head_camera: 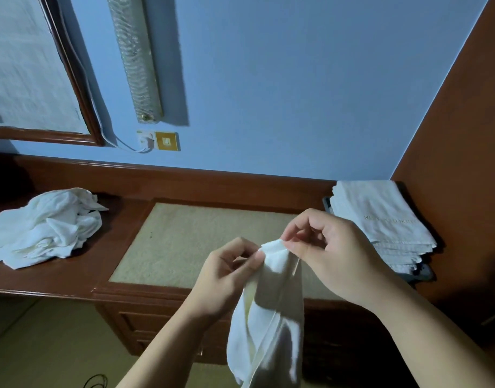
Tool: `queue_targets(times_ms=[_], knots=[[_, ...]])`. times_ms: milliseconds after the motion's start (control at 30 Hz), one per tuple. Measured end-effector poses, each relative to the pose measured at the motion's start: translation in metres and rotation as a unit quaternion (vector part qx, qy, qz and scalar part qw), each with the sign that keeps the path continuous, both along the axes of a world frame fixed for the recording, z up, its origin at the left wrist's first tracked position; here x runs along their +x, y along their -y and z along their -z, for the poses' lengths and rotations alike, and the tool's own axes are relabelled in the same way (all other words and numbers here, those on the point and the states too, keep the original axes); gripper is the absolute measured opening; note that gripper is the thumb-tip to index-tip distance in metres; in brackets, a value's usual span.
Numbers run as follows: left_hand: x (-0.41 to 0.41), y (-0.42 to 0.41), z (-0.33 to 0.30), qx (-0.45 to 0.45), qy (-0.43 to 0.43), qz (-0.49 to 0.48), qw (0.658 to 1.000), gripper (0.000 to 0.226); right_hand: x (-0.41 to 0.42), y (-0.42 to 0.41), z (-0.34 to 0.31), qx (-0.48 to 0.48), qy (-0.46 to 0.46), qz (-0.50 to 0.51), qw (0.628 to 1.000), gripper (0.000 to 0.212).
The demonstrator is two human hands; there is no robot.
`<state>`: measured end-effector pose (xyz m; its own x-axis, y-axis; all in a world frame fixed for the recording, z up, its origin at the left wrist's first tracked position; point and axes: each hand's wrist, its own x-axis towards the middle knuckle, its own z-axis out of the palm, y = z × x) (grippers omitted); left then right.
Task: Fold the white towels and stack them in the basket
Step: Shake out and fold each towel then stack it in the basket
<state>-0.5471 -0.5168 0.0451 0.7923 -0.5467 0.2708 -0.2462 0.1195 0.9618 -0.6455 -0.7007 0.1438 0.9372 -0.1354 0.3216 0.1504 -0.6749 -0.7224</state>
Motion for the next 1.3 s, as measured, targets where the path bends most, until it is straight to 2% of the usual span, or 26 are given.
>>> queue_targets(times_ms=[67,133,233,333,400,600,733,833,900,1033,1100,1167,1233,1300], knots=[[-0.001,0.005,-0.005,0.051,0.116,-0.056,0.99,0.018,0.0,0.003,-0.004,0.024,0.008,0.004,1.0,0.029],[-0.005,0.013,-0.006,0.086,0.231,-0.112,0.963,0.02,0.001,0.006,-0.01,0.039,0.021,0.004,0.999,0.028],[-0.008,0.022,0.002,0.098,0.33,-0.105,0.933,0.024,0.003,0.008,-0.019,0.043,0.038,-0.005,0.998,0.027],[-0.005,0.024,0.013,0.125,0.332,-0.079,0.931,0.021,0.006,0.011,-0.025,0.046,0.046,-0.008,0.998,0.028],[-0.007,0.026,0.02,0.148,0.318,-0.091,0.932,0.026,0.006,0.012,-0.027,0.048,0.055,-0.014,0.997,0.03],[-0.006,0.022,0.057,0.178,0.192,-0.064,0.963,0.037,0.004,0.014,-0.034,0.104,0.078,-0.044,0.991,0.028],[0.0,0.007,0.076,0.222,0.146,-0.031,0.964,0.037,0.005,0.025,-0.027,0.122,0.064,-0.037,0.99,0.031],[0.004,-0.008,0.084,0.235,0.172,-0.064,0.955,0.029,0.0,0.031,-0.017,0.14,0.053,-0.031,0.988,0.031],[0.008,-0.018,0.081,0.207,0.186,-0.113,0.954,0.009,-0.006,0.035,-0.011,0.14,0.05,-0.025,0.989,0.031],[0.018,-0.046,0.059,0.147,0.265,-0.247,0.92,0.013,-0.013,0.047,-0.005,0.127,0.047,0.012,0.991,0.03],[0.017,-0.057,0.046,0.142,0.303,-0.277,0.901,0.016,-0.015,0.047,-0.008,0.129,0.072,0.021,0.989,0.029],[0.016,-0.062,0.048,0.147,0.326,-0.256,0.898,0.009,-0.016,0.042,-0.014,0.135,0.109,0.01,0.985,0.03],[0.013,-0.064,0.069,0.198,0.321,-0.188,0.907,0.009,-0.014,0.034,-0.018,0.128,0.121,-0.01,0.984,0.029],[0.015,-0.068,0.1,0.281,0.262,-0.123,0.915,0.038,-0.01,0.03,-0.014,0.116,0.102,-0.019,0.988,0.029]])
